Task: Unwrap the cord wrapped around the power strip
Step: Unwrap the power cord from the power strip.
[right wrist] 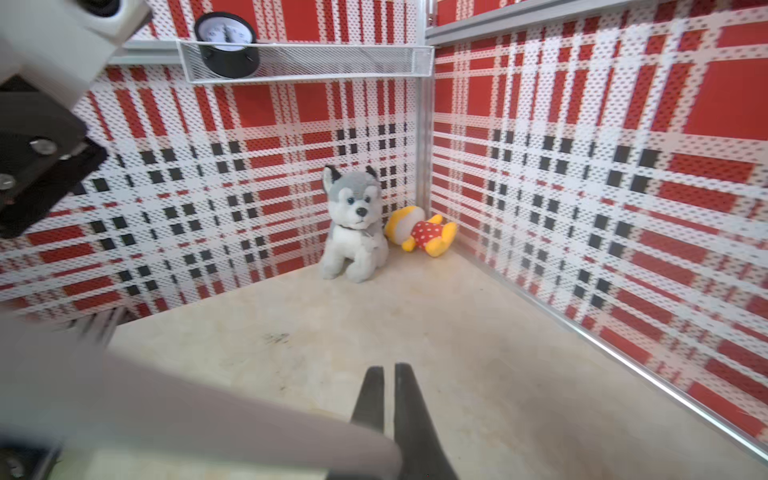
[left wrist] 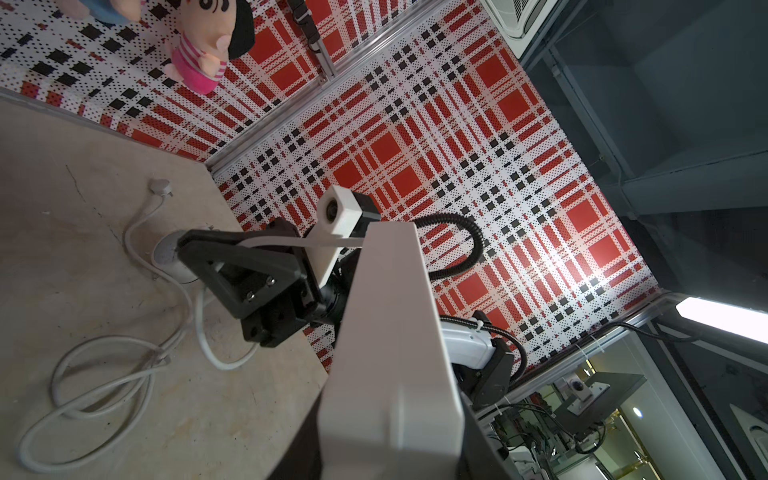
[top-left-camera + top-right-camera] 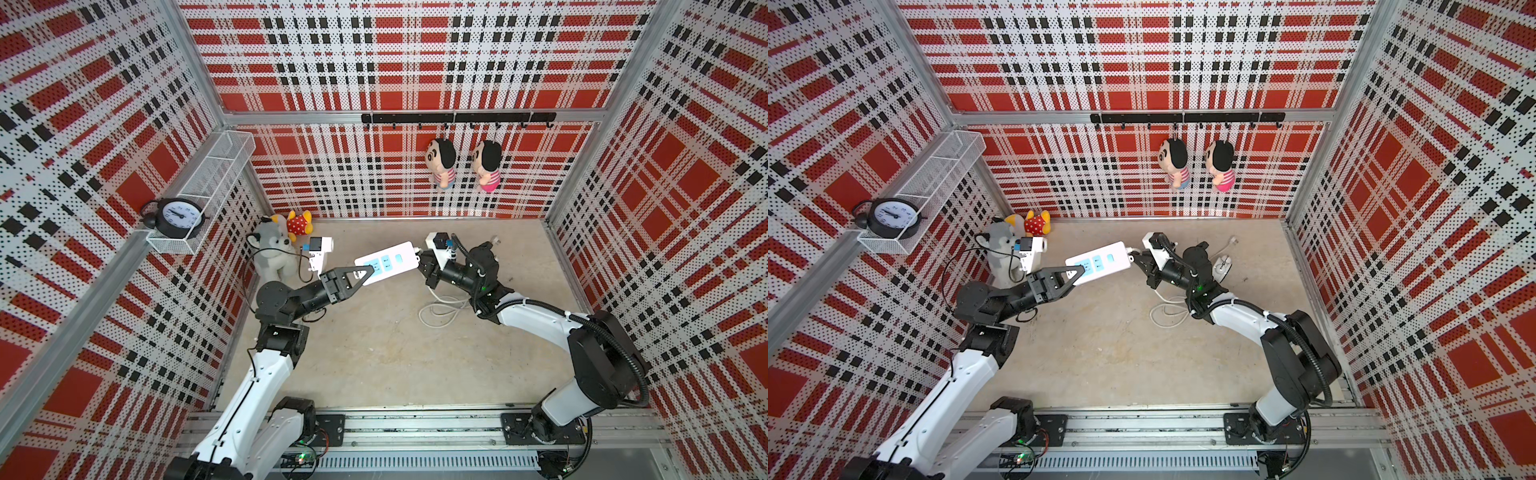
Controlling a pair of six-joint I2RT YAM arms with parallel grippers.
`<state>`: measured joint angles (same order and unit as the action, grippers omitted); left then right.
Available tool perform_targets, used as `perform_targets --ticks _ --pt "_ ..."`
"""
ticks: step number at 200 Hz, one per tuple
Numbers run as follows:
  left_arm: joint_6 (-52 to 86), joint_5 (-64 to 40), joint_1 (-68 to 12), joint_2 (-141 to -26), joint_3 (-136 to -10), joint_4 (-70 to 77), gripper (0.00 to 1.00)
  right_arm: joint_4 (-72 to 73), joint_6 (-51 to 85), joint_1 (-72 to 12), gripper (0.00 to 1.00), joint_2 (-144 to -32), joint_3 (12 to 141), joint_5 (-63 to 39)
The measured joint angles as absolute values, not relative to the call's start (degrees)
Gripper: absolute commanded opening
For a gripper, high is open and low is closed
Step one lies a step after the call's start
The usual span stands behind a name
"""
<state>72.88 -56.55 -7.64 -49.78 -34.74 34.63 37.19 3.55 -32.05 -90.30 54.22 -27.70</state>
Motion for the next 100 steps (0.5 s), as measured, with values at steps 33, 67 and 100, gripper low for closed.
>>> perform_targets --ticks 33,67,100 --pt "68.60 -56.53 -5.74 -46.96 -30.61 27.90 0.00 28.69 -6.42 -30.02 0.02 -88.07 56.07 -23.75" --pt "55.81 -54.70 -4.60 -48.66 -35.00 12.36 0.00 22.83 -16.32 -29.21 0.03 -82.85 51.55 -19.59" --pt "43.68 -48.75 -4.43 -53.12 -40.42 -2.22 0.00 13.08 -30.11 -29.63 0.56 -80.66 45.36 -16.34"
